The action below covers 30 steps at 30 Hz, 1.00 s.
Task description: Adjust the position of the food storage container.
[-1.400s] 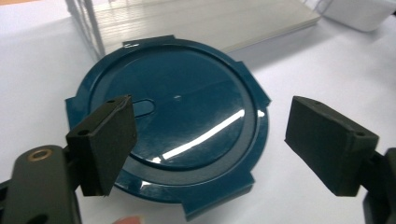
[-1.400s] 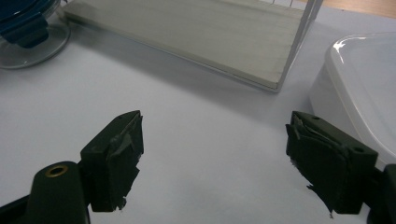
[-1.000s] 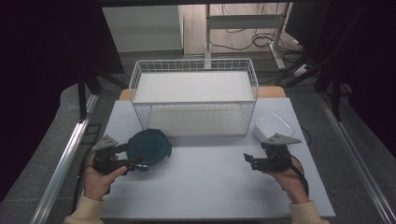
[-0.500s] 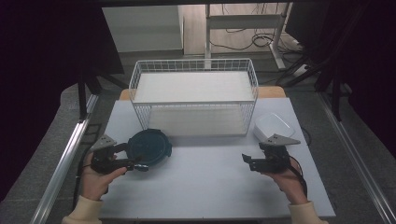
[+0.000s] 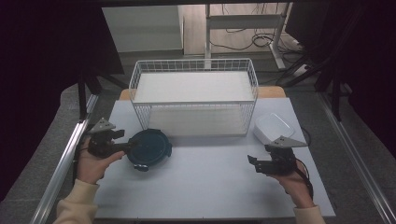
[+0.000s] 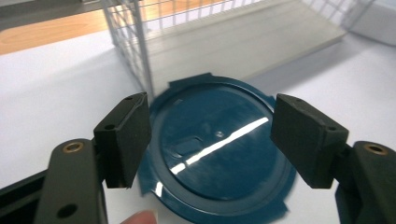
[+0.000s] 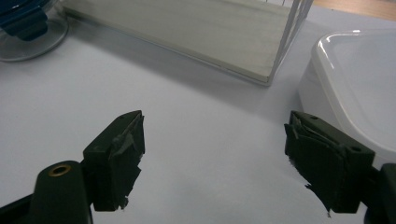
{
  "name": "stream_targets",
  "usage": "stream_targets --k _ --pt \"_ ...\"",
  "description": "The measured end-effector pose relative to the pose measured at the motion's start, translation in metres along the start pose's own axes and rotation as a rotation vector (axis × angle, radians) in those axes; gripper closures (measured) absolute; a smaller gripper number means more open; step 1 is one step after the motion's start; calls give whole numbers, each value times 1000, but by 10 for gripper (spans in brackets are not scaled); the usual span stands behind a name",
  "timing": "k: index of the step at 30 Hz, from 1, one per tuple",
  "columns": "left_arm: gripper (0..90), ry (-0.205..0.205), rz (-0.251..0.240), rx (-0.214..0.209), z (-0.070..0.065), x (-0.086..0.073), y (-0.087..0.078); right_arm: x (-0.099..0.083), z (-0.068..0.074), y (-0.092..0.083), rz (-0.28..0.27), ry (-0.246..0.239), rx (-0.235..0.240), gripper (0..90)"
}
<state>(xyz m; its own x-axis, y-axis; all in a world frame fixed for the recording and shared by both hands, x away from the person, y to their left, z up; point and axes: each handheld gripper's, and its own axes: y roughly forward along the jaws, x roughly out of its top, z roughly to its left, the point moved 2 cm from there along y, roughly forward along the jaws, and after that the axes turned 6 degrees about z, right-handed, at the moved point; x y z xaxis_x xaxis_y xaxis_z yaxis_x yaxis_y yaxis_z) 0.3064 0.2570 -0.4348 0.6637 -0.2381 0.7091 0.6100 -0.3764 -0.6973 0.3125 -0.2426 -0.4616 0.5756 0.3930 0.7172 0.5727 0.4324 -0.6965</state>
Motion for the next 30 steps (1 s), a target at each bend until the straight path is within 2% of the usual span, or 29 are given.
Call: stream_targets --k 4,5,10,13,15,17,20,21,22,24,25,30 --pt "318 -32 21 -3 12 5 7 1 0 1 2 -7 -1 198" --pt "348 -38 41 4 19 7 13 1 -1 3 7 -7 -2 198" --pt "417 -51 69 2 32 11 22 -1 1 3 13 -6 -4 198" --pt "524 -50 99 -1 41 15 29 -2 1 0 15 -5 -16 198" --pt "595 -66 123 6 49 16 35 -3 1 -1 11 -2 -20 198" --pt "625 -72 147 3 55 17 41 -5 1 -3 14 5 -28 198" --pt "710 -78 177 -8 61 16 49 -7 1 -4 20 9 -37 198" --pt "779 -76 192 -7 63 16 52 -8 0 -3 22 14 -41 198" --pt "808 -79 215 -5 67 14 58 -8 0 -3 23 16 -43 198" --pt "839 -79 229 -7 69 13 61 -9 0 -3 25 15 -44 198" --pt "888 -84 242 -6 72 11 66 -9 0 -2 29 16 -47 197" --pt "900 -90 273 -1 73 6 76 -10 -1 -1 33 15 -51 196"
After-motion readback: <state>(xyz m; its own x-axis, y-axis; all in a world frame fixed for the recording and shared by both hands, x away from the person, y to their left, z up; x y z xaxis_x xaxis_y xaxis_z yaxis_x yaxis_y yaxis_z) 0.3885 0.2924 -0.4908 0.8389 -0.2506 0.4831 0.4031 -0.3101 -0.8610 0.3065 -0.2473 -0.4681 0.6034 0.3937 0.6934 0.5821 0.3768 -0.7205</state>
